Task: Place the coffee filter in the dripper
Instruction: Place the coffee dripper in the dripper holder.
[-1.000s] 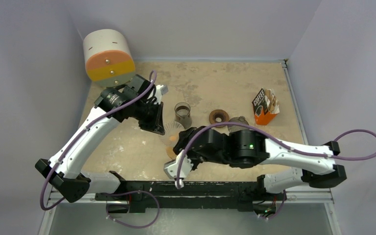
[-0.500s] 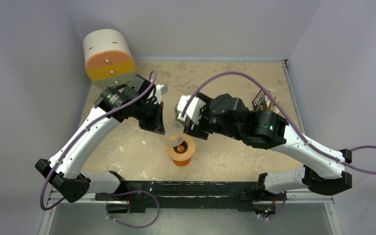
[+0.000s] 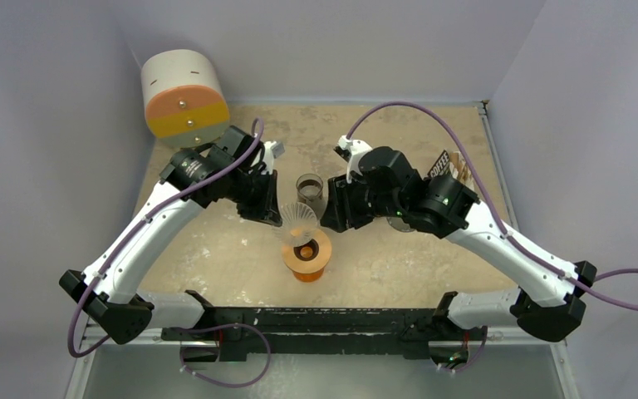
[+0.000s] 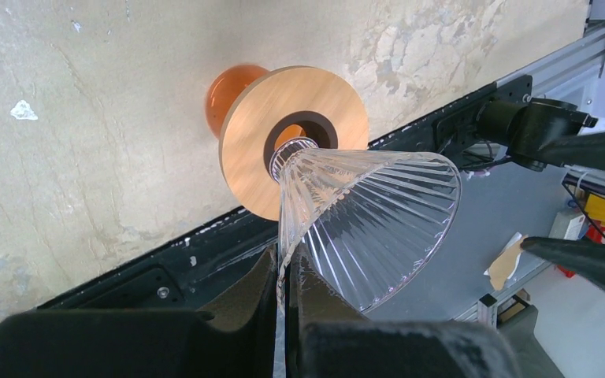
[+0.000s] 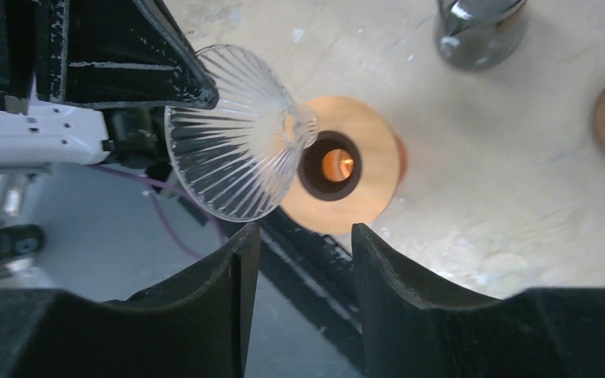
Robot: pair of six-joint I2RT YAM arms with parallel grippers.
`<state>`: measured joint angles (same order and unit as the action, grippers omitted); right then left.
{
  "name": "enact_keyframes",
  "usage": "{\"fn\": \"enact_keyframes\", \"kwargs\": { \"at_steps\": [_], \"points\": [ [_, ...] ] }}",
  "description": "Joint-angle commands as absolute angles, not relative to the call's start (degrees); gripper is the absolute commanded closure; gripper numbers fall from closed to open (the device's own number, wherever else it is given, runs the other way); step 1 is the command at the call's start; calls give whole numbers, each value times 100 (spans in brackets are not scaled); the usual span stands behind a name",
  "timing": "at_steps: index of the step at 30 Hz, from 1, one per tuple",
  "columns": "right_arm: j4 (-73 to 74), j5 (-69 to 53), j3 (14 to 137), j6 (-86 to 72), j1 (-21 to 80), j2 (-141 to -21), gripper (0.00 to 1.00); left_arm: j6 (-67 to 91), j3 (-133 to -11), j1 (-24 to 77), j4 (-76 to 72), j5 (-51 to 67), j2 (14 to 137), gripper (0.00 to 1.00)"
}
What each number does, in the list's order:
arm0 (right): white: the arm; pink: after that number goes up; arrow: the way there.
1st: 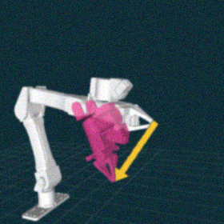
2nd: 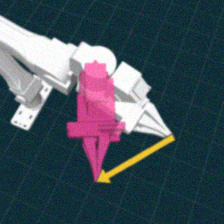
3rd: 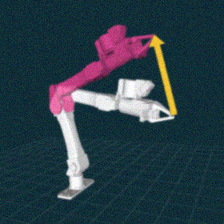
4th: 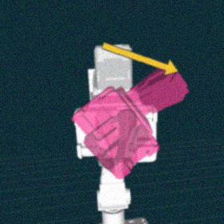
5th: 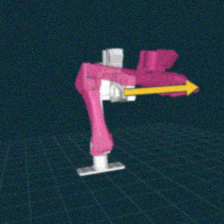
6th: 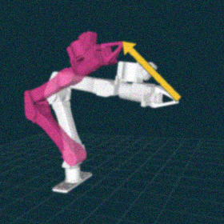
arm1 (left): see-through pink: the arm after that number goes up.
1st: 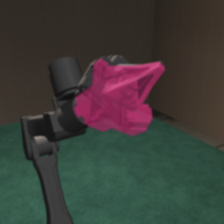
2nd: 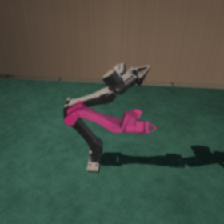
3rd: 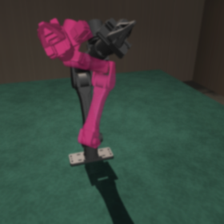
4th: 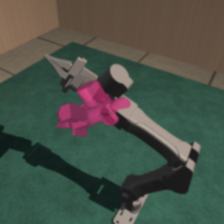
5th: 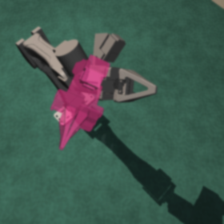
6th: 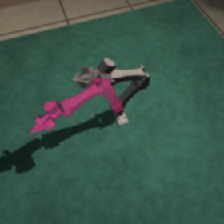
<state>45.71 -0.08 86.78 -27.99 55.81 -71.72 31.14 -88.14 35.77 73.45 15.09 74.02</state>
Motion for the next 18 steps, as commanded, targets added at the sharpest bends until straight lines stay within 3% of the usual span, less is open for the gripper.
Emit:
{"fn": "enact_keyframes", "kwargs": {
  "at_steps": [1,9,18],
  "points": [
    [4250,-414,8540,-4100,5563,-7034,53,3295,-8805,3601,7127,1624,7369,100],
    [4011,-418,8285,-4733,5559,-7167,63,3323,-8815,3595,7062,1851,7418,100],
    [4166,-42,8550,-4712,5563,-7461,67,3338,-8763,3595,7039,1982,7414,100]
  ]
}}
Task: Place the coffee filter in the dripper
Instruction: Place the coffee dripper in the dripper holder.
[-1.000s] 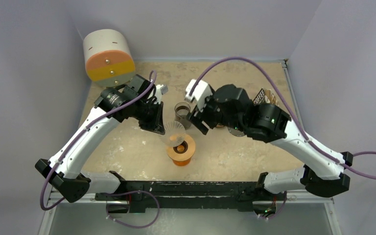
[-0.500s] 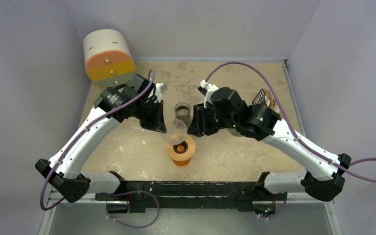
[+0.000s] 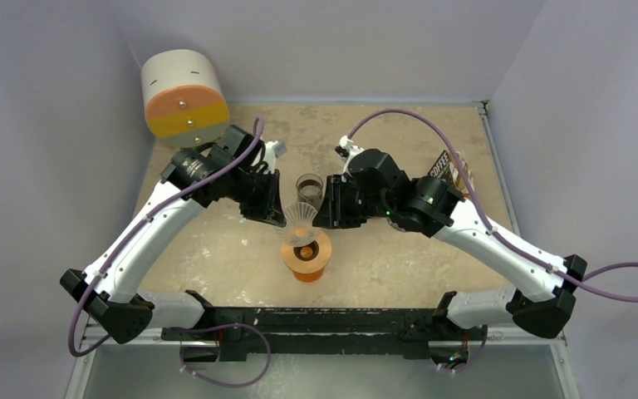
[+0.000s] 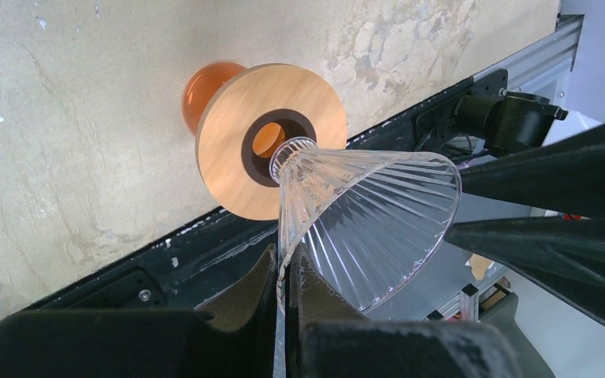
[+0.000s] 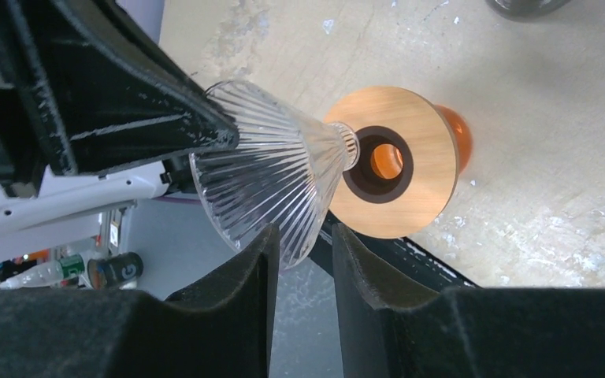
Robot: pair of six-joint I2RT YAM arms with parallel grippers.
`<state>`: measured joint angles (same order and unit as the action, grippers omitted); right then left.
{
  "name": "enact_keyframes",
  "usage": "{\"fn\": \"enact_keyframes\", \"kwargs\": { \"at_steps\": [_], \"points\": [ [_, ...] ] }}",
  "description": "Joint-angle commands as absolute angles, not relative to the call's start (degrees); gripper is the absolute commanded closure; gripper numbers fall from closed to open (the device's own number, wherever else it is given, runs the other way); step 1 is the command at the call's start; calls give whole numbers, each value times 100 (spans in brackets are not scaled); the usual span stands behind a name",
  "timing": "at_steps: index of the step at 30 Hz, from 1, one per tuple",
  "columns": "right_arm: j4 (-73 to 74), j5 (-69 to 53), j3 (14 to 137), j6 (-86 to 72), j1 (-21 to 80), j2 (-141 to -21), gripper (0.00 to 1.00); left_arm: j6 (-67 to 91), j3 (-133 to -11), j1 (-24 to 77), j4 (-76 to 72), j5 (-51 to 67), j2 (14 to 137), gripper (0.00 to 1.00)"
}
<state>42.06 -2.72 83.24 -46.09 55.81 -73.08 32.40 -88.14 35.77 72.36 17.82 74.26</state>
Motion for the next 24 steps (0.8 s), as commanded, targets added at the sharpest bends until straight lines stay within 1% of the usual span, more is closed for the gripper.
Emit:
{"fn": "enact_keyframes", "kwargs": {
  "at_steps": [1,6,9,13,24],
  "points": [
    [4166,-21,8541,-4709,5559,-7484,67,3341,-8751,3600,7038,1998,7405,100],
    [4089,-9,8368,-4748,5563,-7463,73,3376,-8659,3595,7022,2042,7344,100],
    [4023,-9,8343,-4782,5563,-7460,78,3396,-8587,3595,6997,2109,7339,100],
    [4017,106,8337,-4785,5563,-7477,83,3424,-8520,3605,6944,2169,7326,100],
    [4053,44,8231,-4707,5563,-7532,84,3498,-8473,3612,6882,2180,7269,100]
  ]
}}
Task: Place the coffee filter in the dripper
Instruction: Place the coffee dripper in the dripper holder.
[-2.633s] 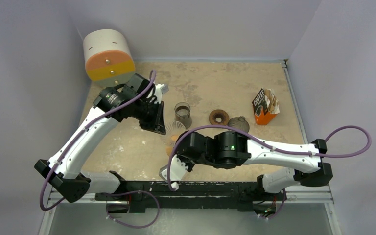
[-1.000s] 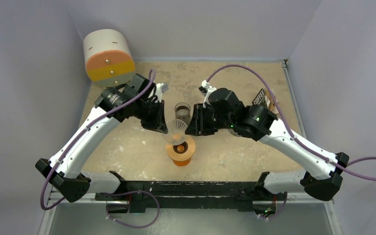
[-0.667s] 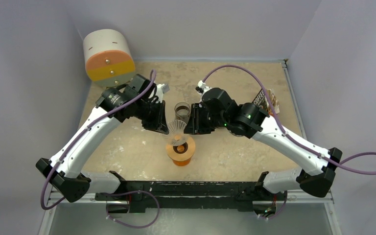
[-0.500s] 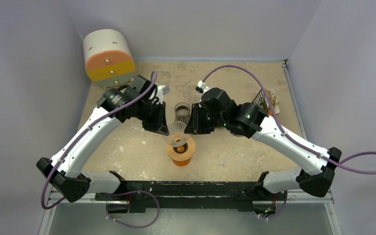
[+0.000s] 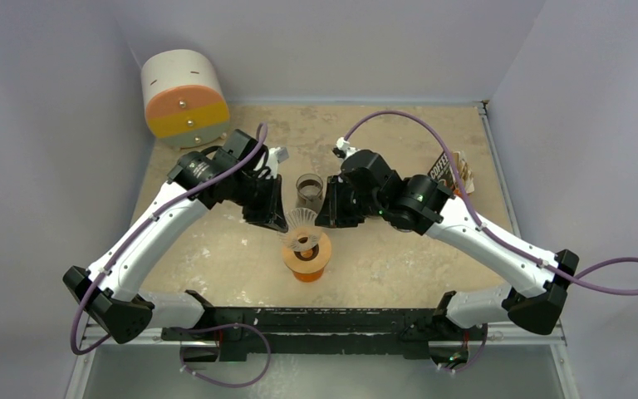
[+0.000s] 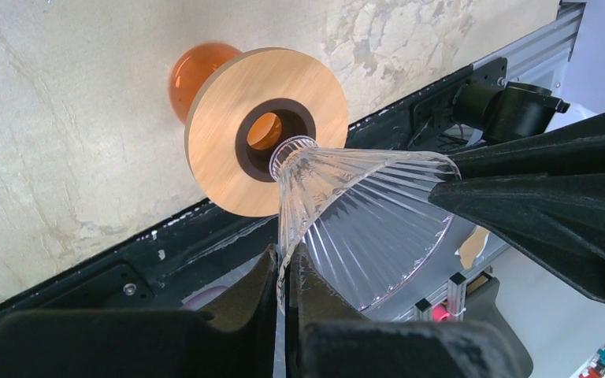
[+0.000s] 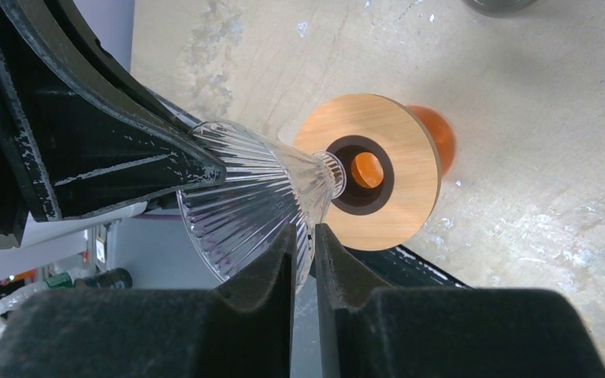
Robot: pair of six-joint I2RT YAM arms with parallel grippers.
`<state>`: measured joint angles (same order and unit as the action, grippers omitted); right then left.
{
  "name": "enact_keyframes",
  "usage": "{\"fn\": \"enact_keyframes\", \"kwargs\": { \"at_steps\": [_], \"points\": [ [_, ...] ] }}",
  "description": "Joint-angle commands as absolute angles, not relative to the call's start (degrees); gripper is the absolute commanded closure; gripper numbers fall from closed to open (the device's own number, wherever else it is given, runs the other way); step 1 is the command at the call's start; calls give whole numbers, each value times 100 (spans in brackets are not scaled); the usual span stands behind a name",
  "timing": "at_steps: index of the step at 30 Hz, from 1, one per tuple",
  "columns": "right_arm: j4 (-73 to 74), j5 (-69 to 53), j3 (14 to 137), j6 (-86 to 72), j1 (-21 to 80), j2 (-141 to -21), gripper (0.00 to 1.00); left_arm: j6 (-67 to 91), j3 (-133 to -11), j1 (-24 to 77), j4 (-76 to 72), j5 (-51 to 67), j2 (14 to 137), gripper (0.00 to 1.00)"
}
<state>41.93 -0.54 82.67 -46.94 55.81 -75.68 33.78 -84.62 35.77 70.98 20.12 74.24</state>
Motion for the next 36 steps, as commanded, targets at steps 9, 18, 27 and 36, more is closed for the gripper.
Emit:
{"fn": "enact_keyframes", "kwargs": {
  "at_steps": [9,18,27,36],
  "points": [
    [4086,35,8168,-4641,5562,-7602,84,3536,-8464,3618,6853,2140,7233,100],
    [4080,52,8119,-4584,5558,-7637,95,3516,-8443,3618,6873,2099,7216,100],
    [4151,18,8225,-4503,5572,-7673,100,3576,-8306,3623,6761,2276,7207,100],
    [4169,163,7996,-4439,5570,-7600,100,3562,-8082,3664,6640,2224,7336,100]
  ]
}}
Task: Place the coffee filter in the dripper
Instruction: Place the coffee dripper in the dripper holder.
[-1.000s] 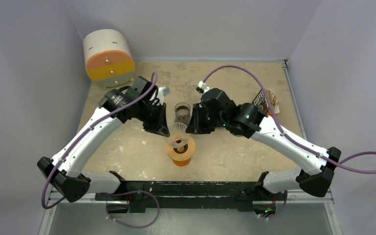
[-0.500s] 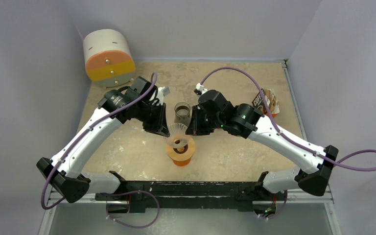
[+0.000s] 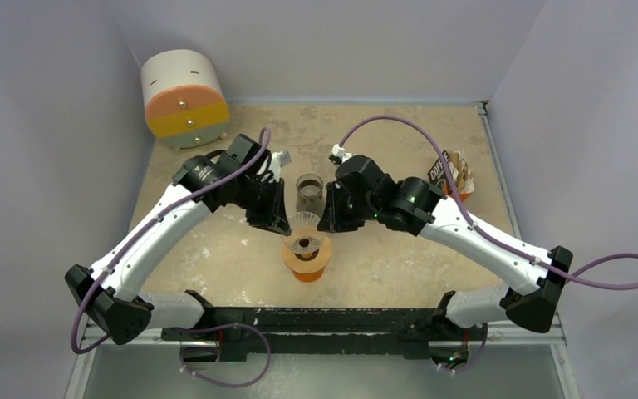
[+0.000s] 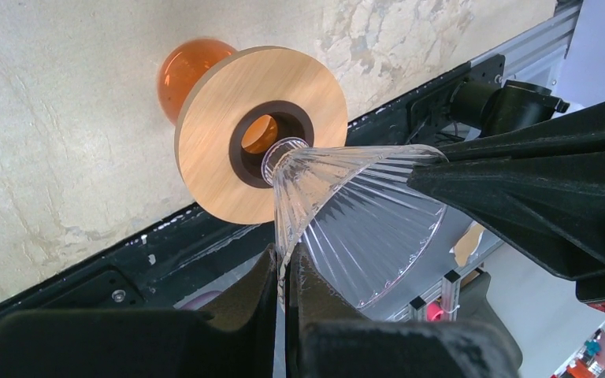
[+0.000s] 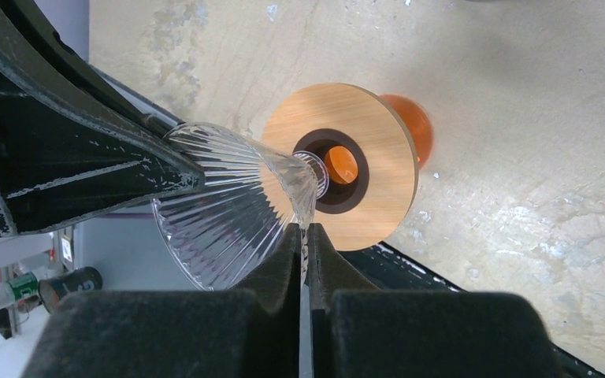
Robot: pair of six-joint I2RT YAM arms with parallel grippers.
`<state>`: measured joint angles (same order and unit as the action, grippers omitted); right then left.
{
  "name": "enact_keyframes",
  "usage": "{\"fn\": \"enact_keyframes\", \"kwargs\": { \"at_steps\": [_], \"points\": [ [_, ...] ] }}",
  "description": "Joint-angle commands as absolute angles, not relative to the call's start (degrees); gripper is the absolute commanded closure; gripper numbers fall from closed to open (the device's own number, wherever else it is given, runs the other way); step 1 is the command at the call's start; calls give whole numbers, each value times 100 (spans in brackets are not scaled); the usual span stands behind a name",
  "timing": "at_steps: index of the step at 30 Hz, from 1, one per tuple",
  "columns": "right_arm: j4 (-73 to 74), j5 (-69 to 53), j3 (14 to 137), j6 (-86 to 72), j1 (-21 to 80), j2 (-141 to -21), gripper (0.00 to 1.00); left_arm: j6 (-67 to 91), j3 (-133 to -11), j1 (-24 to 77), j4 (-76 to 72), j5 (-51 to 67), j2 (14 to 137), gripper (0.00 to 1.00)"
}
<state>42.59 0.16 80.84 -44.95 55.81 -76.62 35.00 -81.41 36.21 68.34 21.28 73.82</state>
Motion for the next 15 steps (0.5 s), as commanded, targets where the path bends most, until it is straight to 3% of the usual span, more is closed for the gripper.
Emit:
{"fn": "enact_keyframes", "kwargs": {
  "at_steps": [1,15],
  "points": [
    [4186,177,7979,-4440,5569,-7602,100,3549,-8067,3665,6648,2171,7351,100],
    [4087,89,7486,-4573,5572,-7582,100,3509,-7601,3668,6415,2136,7503,100]
  ]
}}
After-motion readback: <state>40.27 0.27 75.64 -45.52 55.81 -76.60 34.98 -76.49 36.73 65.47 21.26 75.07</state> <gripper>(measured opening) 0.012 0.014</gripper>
